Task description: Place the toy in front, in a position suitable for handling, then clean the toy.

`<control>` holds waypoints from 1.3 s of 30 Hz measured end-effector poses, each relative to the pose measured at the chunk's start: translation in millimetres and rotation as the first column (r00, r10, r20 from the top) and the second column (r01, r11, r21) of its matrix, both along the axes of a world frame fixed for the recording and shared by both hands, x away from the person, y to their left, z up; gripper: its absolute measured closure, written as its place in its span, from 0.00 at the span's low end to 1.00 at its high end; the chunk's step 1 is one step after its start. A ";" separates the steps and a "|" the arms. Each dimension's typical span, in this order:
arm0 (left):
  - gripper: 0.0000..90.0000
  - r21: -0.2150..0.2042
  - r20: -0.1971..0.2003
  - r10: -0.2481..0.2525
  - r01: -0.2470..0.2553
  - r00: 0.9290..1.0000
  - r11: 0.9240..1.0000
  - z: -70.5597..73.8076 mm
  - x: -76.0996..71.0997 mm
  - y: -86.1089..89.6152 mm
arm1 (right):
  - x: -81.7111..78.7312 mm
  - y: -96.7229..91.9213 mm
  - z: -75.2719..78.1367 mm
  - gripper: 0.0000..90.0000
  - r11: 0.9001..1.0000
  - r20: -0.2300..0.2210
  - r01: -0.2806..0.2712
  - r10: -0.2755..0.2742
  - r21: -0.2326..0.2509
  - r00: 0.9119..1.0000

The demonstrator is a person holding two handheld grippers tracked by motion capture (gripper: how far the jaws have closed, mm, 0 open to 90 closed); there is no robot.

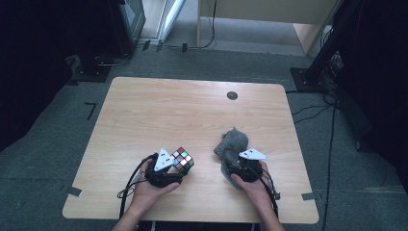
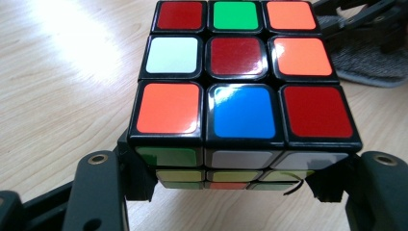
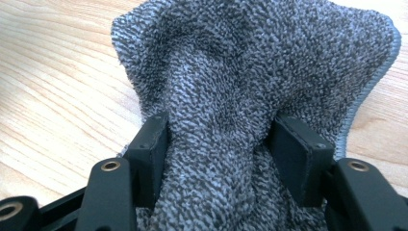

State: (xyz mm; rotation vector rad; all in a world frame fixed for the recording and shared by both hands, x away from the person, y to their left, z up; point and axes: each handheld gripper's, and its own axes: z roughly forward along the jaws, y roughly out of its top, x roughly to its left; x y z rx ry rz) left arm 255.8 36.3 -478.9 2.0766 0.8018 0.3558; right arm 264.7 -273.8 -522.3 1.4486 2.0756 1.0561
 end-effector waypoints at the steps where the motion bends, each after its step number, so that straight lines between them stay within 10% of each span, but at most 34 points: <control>1: 0.38 -0.003 0.000 -0.004 0.004 1.000 1.000 0.9 -0.2 -0.4 | -0.1 0.6 0.0 0.47 1.000 0.001 0.000 0.000 -0.005 1.000; 8: 0.38 -0.047 -0.046 -0.012 0.010 0.999 0.999 5.8 0.6 -3.1 | -1.8 3.6 -0.1 0.53 1.000 0.010 -0.005 0.006 -0.027 1.000; 18: 0.38 -0.046 -0.025 -0.019 0.017 1.000 0.999 10.6 2.6 0.5 | -6.8 5.5 2.4 0.88 0.998 0.048 -0.014 0.017 -0.060 0.999; 24: 0.38 -0.046 -0.020 -0.035 0.034 0.999 0.998 10.1 3.9 -1.0 | -15.5 2.1 16.4 0.89 0.997 0.125 -0.041 0.033 0.061 0.992; 34: 0.38 0.082 0.011 -0.117 0.115 0.993 0.990 4.4 -7.5 -25.1 | -49.1 32.1 76.1 0.88 0.958 0.283 -0.249 0.201 0.145 0.938; 39: 0.38 0.148 0.026 -0.151 0.146 0.988 0.978 4.6 -17.3 -49.0 | -58.6 66.9 86.0 0.86 0.941 0.245 -0.338 0.325 0.011 0.913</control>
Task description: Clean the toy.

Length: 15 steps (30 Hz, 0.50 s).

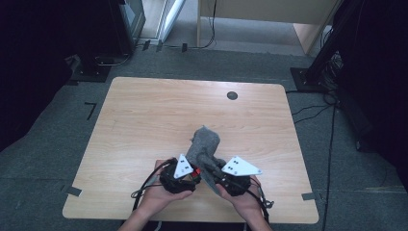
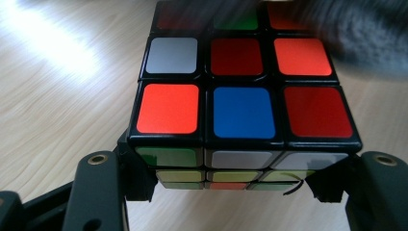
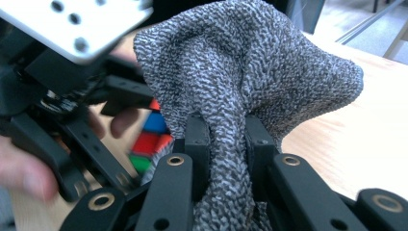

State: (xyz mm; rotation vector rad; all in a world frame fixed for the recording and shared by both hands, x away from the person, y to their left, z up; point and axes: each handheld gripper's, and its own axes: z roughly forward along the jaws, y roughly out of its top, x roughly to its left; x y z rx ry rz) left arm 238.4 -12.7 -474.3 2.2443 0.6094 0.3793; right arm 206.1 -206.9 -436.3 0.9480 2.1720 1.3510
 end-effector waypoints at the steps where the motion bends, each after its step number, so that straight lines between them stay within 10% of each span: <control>1: 0.38 0.065 0.041 -0.030 0.028 0.999 0.997 0.4 -8.1 -13.4 | -3.0 8.0 0.2 0.85 0.999 0.005 -0.004 0.004 -0.043 1.000; 5: 0.38 0.083 0.041 -0.029 0.025 0.999 0.996 -0.3 -9.7 -16.9 | -8.9 20.4 -0.2 0.85 0.991 0.034 0.018 -0.014 -0.131 0.999; 11: 0.38 0.070 0.017 -0.015 0.013 1.000 0.997 -2.9 -1.6 -10.5 | 5.7 1.6 -8.7 0.85 0.991 -0.016 0.112 -0.113 -0.070 0.993; 15: 0.38 0.041 0.004 -0.016 0.016 1.000 0.999 -3.1 6.7 -14.0 | 1.1 9.0 -6.9 0.85 0.997 -0.011 0.053 -0.053 -0.051 0.999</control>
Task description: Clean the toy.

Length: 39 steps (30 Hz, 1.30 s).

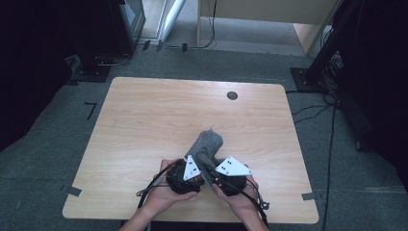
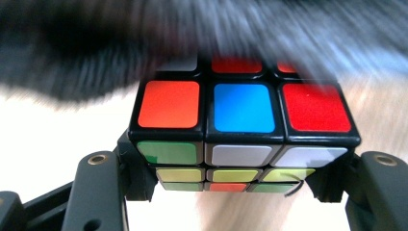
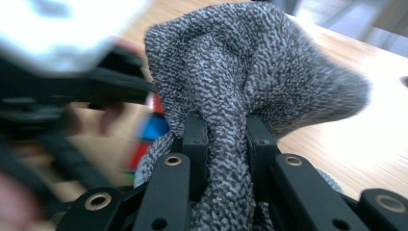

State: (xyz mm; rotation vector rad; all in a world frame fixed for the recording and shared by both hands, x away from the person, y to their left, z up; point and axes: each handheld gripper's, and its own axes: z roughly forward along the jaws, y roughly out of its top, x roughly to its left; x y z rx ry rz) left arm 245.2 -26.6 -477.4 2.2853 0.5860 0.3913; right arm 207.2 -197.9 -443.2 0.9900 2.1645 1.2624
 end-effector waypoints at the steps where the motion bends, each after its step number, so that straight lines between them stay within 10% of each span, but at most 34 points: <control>1: 0.38 0.007 0.003 -0.002 0.002 1.000 1.000 -0.1 0.7 -1.9 | -1.3 2.7 -0.3 0.85 1.000 -0.001 -0.010 0.010 0.005 1.000; 9: 0.38 0.008 -0.030 -0.020 0.020 0.999 1.000 -5.0 9.6 -2.3 | 8.4 -9.0 -7.7 0.86 0.998 -0.001 0.067 -0.067 -0.013 0.998; 16: 0.38 -0.002 -0.051 -0.017 0.017 0.999 1.000 -10.7 1.3 -6.5 | 7.7 9.0 -12.8 0.85 1.000 -0.022 0.006 -0.006 0.026 1.000; 22: 0.38 -0.006 -0.067 -0.006 0.006 0.998 1.000 -9.6 4.9 -2.9 | 16.0 0.8 -17.3 0.85 0.984 -0.101 0.075 -0.060 0.160 0.993; 39: 0.38 -0.050 -0.087 0.046 -0.050 0.995 0.998 -4.6 3.6 10.0 | 8.1 11.5 -8.6 0.84 0.994 -0.051 0.072 -0.068 0.081 0.996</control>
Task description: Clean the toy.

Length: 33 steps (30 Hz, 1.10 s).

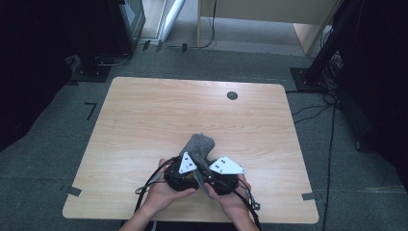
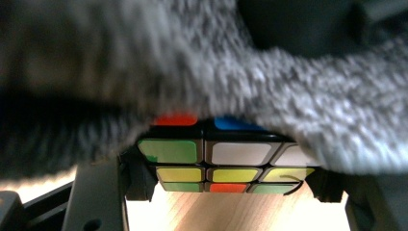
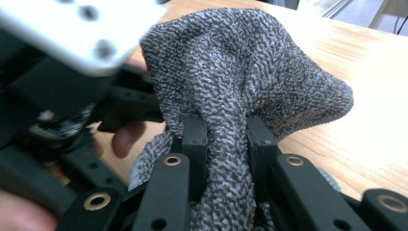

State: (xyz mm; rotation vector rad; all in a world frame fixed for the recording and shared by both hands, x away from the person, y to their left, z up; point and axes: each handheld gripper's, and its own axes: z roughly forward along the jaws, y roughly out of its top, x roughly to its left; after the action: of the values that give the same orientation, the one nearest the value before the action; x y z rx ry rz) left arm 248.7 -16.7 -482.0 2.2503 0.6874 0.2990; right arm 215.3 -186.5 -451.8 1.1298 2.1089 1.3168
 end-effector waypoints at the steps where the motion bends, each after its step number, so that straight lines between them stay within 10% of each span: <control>1: 0.38 0.001 -0.005 0.002 -0.002 1.000 1.000 -0.7 -1.5 -0.4 | 1.4 -3.9 0.1 0.84 1.000 -0.007 0.027 -0.027 0.001 1.000; 7: 0.38 -0.040 -0.031 0.021 -0.022 0.999 0.999 1.3 -7.9 -2.2 | -10.2 4.9 4.6 0.86 0.999 -0.019 -0.046 0.046 -0.001 0.999; 25: 0.38 -0.044 0.020 0.008 -0.008 1.000 0.999 12.7 -9.1 0.0 | -4.6 -12.9 17.8 0.85 1.000 -0.001 -0.004 0.004 0.013 1.000; 29: 0.38 -0.074 0.002 -0.004 0.004 1.000 0.997 12.0 -7.9 -2.0 | -9.0 -4.7 18.1 0.84 0.994 0.036 -0.106 0.107 -0.022 0.994; 33: 0.38 -0.077 0.012 -0.011 0.012 1.000 0.997 15.0 -9.8 -1.5 | -0.2 -18.7 18.9 0.84 0.998 0.028 -0.056 0.056 0.009 0.998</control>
State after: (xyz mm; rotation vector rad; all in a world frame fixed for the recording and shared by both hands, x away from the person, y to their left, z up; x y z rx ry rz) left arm 238.9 -18.2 -467.0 2.1767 0.6681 0.2753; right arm 215.1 -205.1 -432.9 1.0579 2.1308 1.3613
